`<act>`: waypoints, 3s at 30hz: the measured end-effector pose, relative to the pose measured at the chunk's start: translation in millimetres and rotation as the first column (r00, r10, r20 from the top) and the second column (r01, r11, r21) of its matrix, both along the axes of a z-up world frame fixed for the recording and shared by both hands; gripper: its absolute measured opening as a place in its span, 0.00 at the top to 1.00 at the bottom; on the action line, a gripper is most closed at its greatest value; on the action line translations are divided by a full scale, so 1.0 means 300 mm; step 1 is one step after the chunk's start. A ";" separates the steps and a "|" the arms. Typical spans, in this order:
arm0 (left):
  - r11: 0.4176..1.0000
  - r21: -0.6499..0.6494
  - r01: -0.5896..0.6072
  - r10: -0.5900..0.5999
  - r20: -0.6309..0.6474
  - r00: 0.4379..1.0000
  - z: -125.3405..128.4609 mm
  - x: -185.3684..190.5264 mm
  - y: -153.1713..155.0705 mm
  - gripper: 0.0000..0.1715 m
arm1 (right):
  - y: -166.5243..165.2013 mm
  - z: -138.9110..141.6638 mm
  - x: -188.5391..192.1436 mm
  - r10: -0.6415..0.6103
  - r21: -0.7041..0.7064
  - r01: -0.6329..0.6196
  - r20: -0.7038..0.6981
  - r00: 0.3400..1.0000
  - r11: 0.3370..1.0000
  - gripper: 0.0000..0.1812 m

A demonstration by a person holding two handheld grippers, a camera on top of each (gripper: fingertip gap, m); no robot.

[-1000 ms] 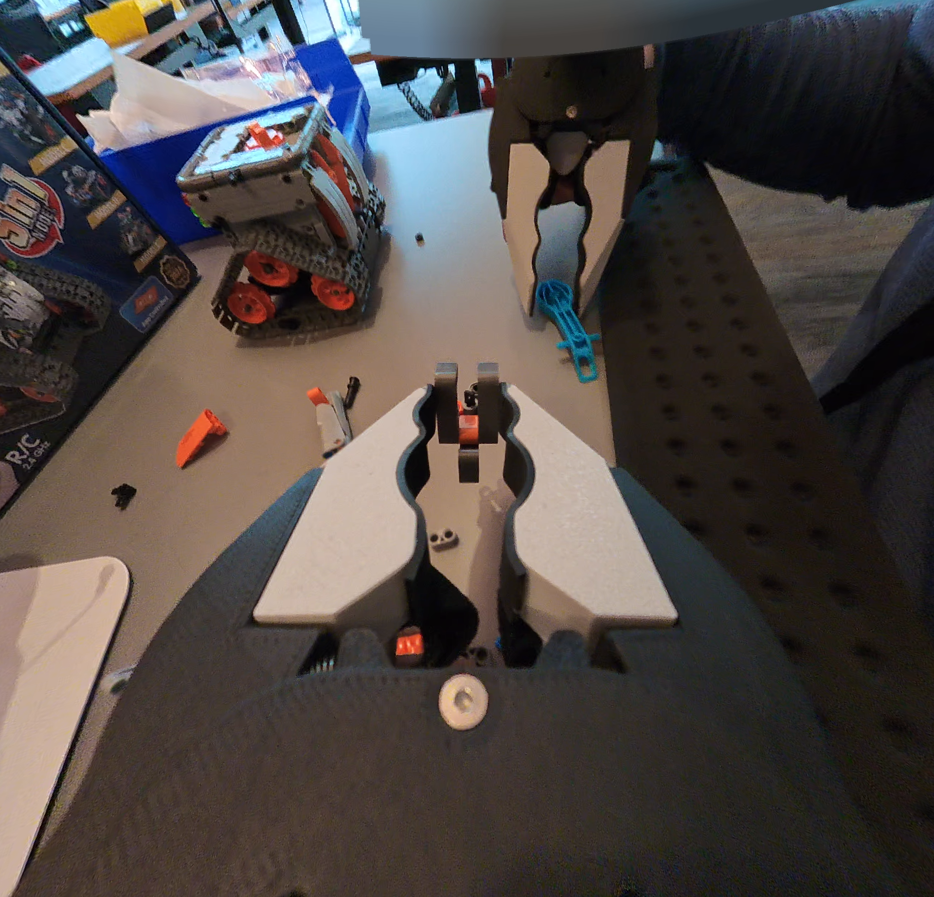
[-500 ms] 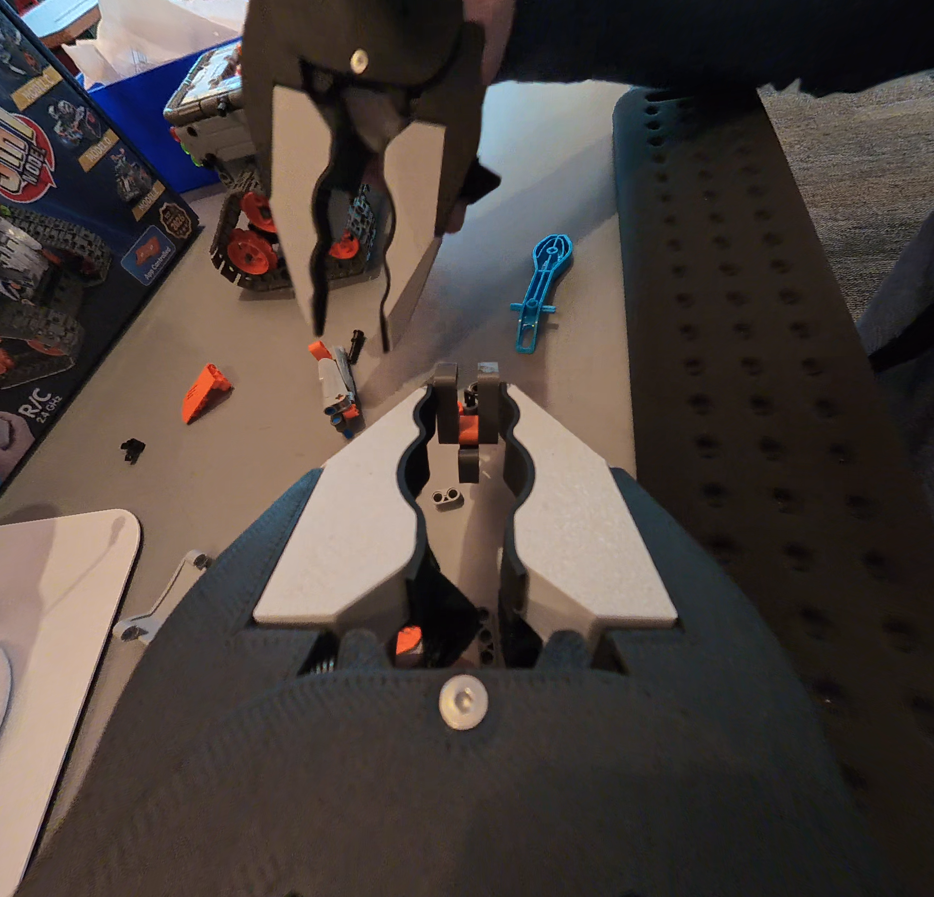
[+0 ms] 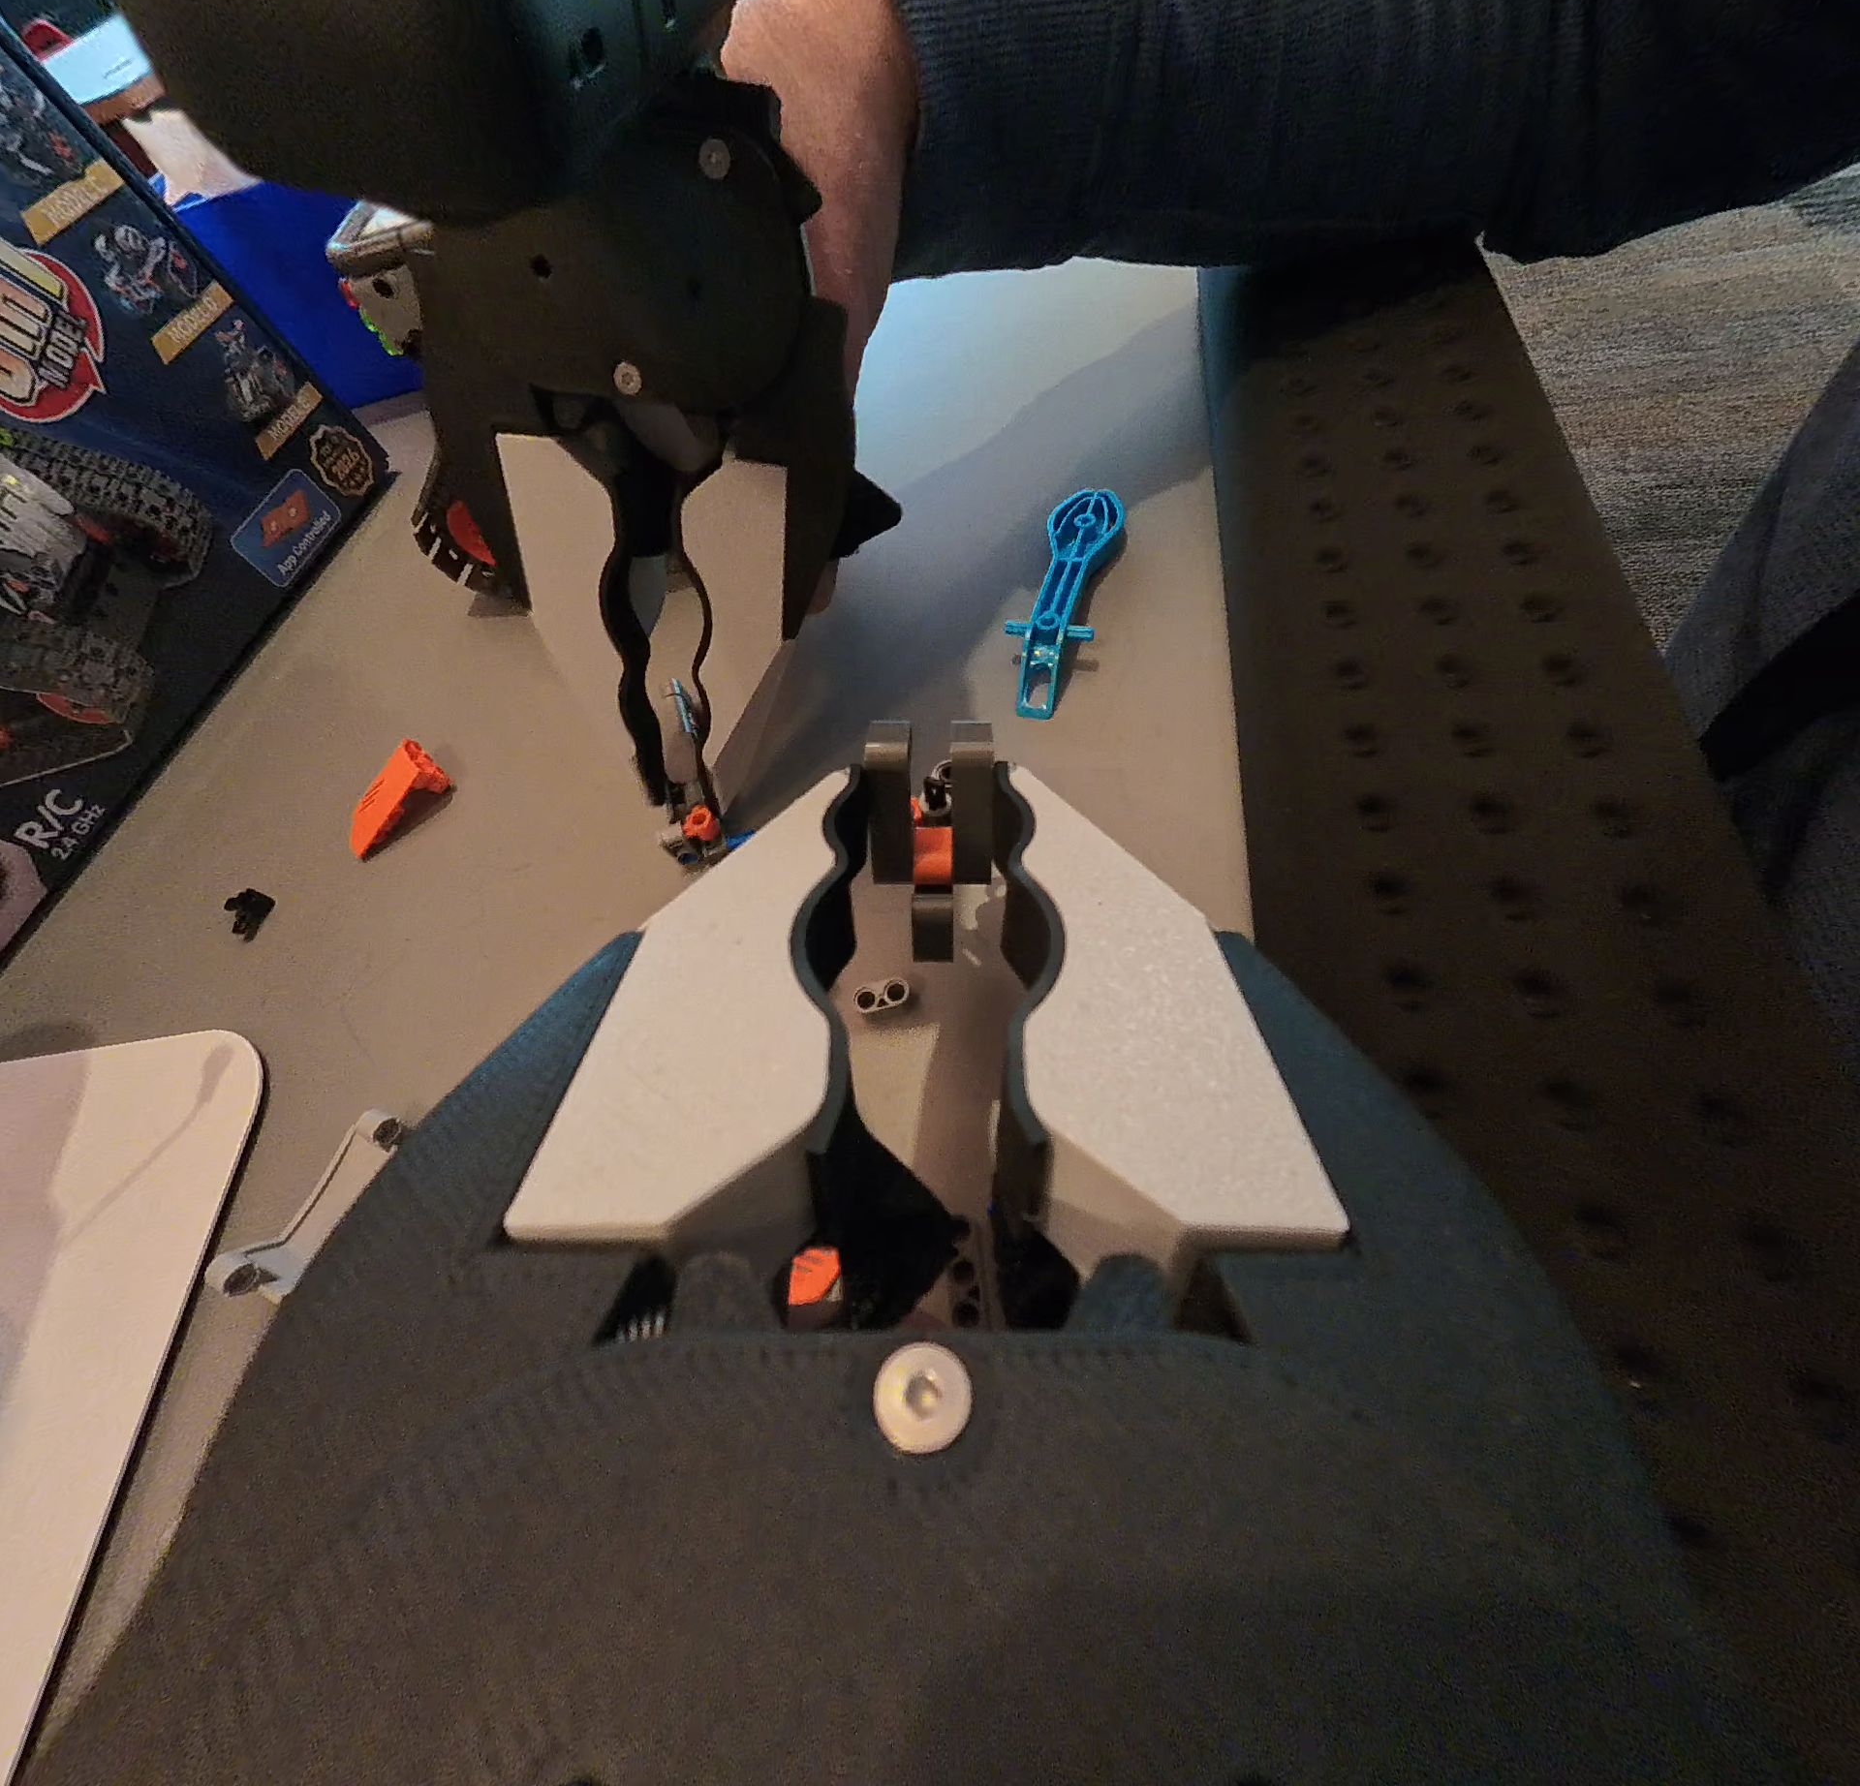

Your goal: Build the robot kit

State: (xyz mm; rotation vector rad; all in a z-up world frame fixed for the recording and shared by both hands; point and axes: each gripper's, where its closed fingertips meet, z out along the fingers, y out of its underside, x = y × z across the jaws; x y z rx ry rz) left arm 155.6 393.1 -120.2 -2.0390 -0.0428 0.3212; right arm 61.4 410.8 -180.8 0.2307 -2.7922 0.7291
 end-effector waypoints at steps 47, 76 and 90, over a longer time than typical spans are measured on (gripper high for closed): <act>0.993 -0.028 -0.116 0.118 0.097 0.988 -0.029 -0.087 0.052 0.80 | 0.093 0.131 0.152 0.028 -0.270 -0.058 -0.113 0.993 0.961 0.92; 0.999 -0.034 0.020 -0.023 -0.097 0.995 0.028 -0.031 0.130 0.97 | 0.057 0.267 0.281 0.155 -0.400 -0.188 -0.113 0.981 0.897 0.92; 0.988 -0.143 0.060 -0.066 -0.041 0.997 -0.010 -0.024 0.045 0.79 | 0.076 0.240 0.270 0.121 -0.376 -0.131 -0.050 0.991 0.917 0.93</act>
